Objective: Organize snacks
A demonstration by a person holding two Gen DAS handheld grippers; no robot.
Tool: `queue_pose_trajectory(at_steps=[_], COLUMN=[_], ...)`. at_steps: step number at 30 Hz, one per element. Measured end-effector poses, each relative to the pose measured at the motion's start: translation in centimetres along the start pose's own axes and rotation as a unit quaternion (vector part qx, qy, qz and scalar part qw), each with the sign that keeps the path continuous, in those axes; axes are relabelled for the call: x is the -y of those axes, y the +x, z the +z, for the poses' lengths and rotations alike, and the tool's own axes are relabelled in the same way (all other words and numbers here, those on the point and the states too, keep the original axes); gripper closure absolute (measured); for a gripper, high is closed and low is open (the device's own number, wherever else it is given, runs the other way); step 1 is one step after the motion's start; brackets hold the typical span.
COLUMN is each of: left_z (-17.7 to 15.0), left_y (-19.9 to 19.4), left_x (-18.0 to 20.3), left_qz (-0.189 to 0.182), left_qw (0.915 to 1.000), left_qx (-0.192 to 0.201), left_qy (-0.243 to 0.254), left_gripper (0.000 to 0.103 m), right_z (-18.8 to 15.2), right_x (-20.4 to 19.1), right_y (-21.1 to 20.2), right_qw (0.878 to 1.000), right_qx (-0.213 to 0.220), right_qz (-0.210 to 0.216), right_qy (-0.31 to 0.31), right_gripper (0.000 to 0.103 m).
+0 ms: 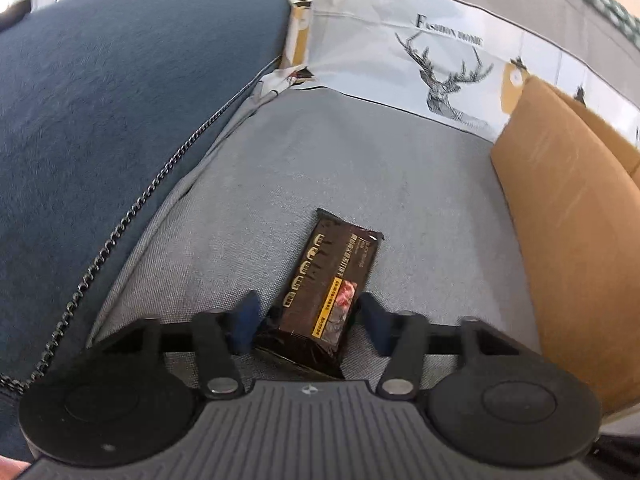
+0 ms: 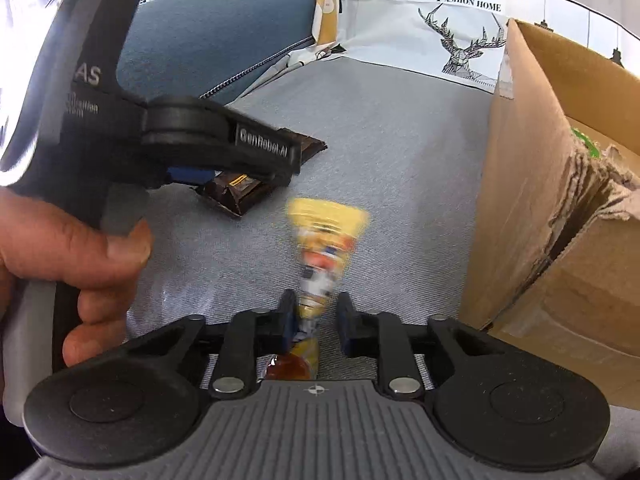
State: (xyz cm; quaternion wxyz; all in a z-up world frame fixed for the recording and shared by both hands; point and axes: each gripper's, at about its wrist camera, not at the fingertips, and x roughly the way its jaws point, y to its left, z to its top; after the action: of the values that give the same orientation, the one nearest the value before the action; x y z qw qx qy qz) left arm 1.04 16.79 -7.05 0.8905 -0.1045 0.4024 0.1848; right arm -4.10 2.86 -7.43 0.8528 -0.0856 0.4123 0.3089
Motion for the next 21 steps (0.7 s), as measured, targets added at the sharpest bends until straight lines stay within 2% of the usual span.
queue_pose_trajectory(at_steps=[2, 5, 10, 17, 21], left_z=[0.0, -0.1, -0.1, -0.3, -0.4], left_y=[-0.3, -1.0, -1.2, -1.0, -1.2], left_x=[-0.1, -0.9, -1.7, -0.9, -0.8], left_qz=[-0.009, -0.010, -0.015, 0.000, -0.008], left_qw=[1.0000, 0.9997, 0.9986, 0.9996, 0.9996], left_qx=[0.001, 0.002, -0.020, -0.017, -0.018], left_qy=[-0.003, -0.020, -0.046, -0.021, -0.018], left_gripper=[0.060, 0.060, 0.059, 0.060, 0.060], right_z=[0.0, 0.1, -0.1, -0.2, 0.2], right_x=[0.2, 0.2, 0.1, 0.5, 0.6], right_y=[-0.2, -0.6, -0.3, -0.4, -0.9], right_qw=[1.000, 1.000, 1.000, 1.000, 1.000], right_qx=[0.004, 0.012, 0.002, -0.001, 0.003], right_qz=[0.001, 0.000, -0.001, -0.002, 0.008], right_qy=[0.007, 0.008, 0.002, 0.006, 0.016], right_gripper=[0.092, 0.092, 0.092, 0.092, 0.092])
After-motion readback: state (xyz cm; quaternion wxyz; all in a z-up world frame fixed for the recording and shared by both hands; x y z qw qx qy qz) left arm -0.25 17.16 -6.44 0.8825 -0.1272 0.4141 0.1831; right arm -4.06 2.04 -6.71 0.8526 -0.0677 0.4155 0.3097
